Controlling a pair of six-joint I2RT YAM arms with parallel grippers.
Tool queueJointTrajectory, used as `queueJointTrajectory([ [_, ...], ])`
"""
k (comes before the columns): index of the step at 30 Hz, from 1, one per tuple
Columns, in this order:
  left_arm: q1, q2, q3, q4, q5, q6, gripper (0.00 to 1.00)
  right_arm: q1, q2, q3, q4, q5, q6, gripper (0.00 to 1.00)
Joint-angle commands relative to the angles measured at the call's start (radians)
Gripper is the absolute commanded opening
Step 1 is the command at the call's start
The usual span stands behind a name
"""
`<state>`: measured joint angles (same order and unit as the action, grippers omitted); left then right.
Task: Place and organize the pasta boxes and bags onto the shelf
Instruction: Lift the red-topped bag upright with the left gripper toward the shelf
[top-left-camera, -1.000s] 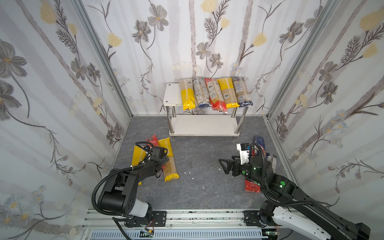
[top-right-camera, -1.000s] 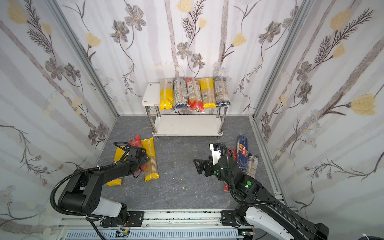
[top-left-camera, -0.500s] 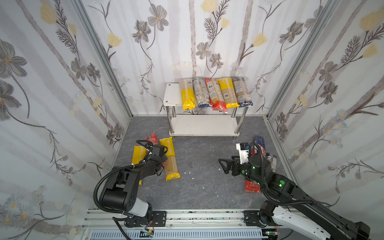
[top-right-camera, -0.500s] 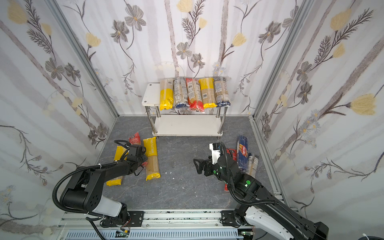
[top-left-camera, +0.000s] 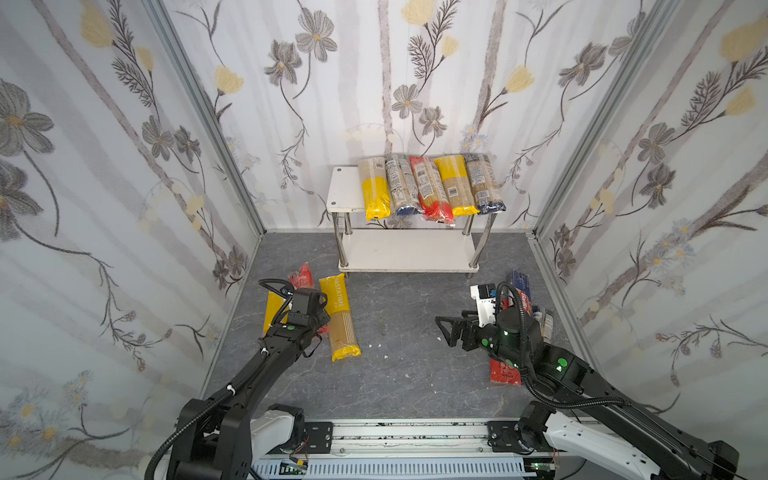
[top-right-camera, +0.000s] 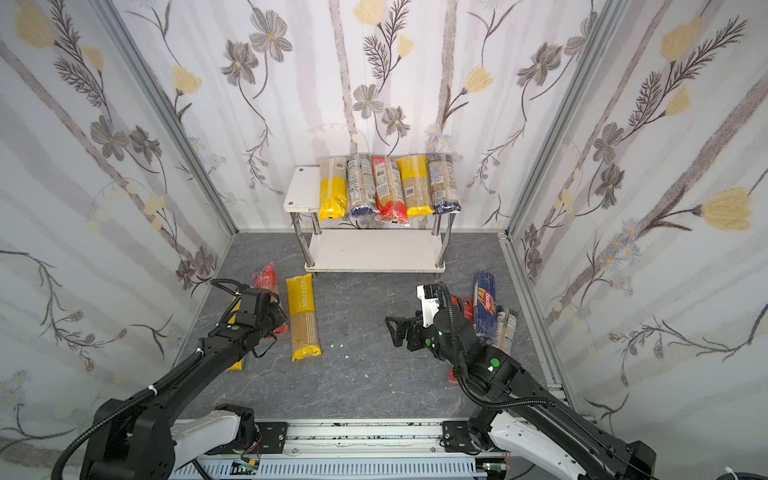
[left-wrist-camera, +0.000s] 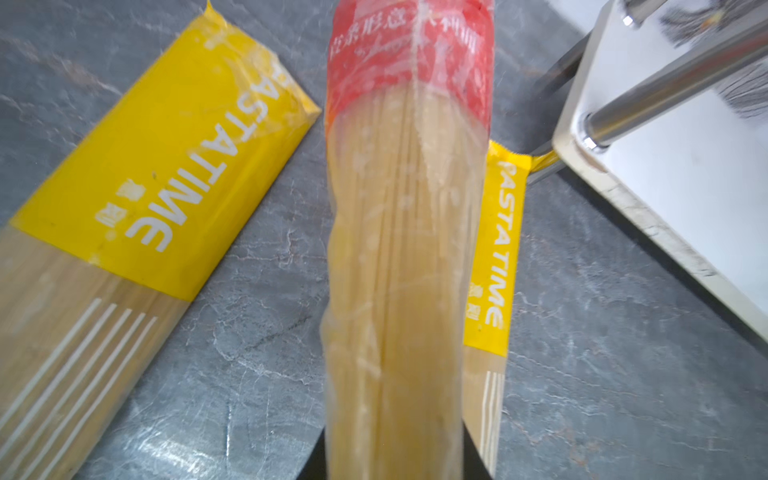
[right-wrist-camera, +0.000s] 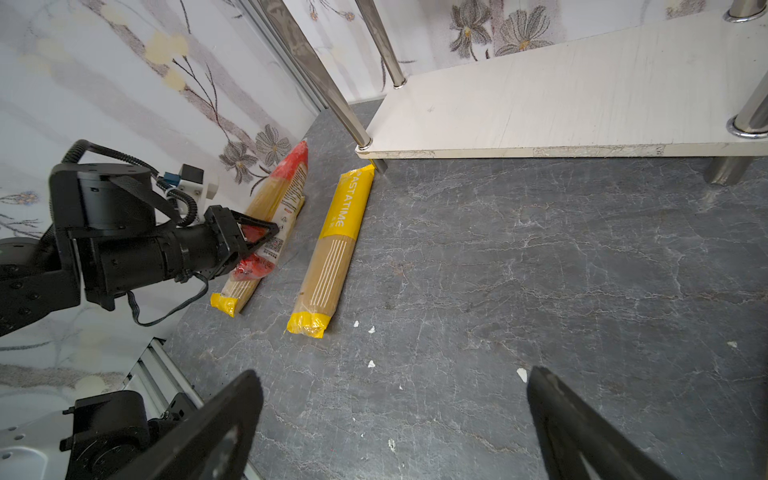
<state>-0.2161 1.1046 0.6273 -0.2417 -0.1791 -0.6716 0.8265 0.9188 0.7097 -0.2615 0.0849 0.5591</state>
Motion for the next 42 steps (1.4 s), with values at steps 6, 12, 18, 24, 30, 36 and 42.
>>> queueJointTrajectory([
  [6,-0.002,-0.117,0.148,-0.118,-0.048,0.085,0.00,0.000,-0.010,0.015,0.032,-0.020,-0.002,1.00],
  [12,-0.005,-0.133,0.334,-0.208,-0.030,0.185,0.00,0.000,-0.020,0.028,0.021,-0.018,-0.003,1.00],
  [18,-0.006,-0.098,0.523,-0.258,-0.017,0.293,0.00,0.000,-0.015,0.036,0.027,-0.020,-0.002,1.00],
  [24,-0.008,-0.034,0.693,-0.280,0.016,0.357,0.00,0.000,-0.012,0.035,0.030,-0.016,-0.001,1.00],
  [30,-0.021,0.075,0.857,-0.279,0.090,0.362,0.00,0.000,0.014,0.096,0.024,-0.004,-0.009,1.00],
  [36,-0.082,0.207,1.003,-0.277,0.071,0.364,0.00,0.000,0.068,0.177,0.010,0.000,-0.033,1.00],
  [42,-0.105,0.333,1.125,-0.275,0.056,0.363,0.00,0.002,0.128,0.277,-0.004,0.000,-0.061,1.00],
])
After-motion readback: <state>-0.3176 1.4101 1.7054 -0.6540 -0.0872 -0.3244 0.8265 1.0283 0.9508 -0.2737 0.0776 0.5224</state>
